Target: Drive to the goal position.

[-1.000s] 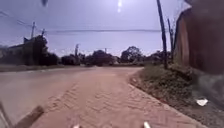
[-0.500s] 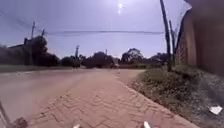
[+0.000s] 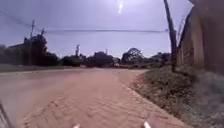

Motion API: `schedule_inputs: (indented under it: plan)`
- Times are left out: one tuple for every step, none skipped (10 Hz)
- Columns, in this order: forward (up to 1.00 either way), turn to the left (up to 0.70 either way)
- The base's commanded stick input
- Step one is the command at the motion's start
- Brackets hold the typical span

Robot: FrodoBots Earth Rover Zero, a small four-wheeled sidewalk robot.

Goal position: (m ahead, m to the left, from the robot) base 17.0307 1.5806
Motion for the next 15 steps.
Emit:
schedule_inputs:
  plan:
    - [0.7, 0.2]
    - [0.7, 0.05]
    - [0.7, 0.0]
    - [0.7, 0.0]
    - [0.7, 0.0]
    - [0.7, 0.0]
    - [0.7, 0.07]
    - [0.7, 0.21]
    - [0.7, 0.34]
    - [0.7, 0.2]
    - [0.7, 0.04]
    - [0.7, 0.11]
    - [0.7, 0.25]
    - [0.7, 0.3]
    - [0.7, 0.14]
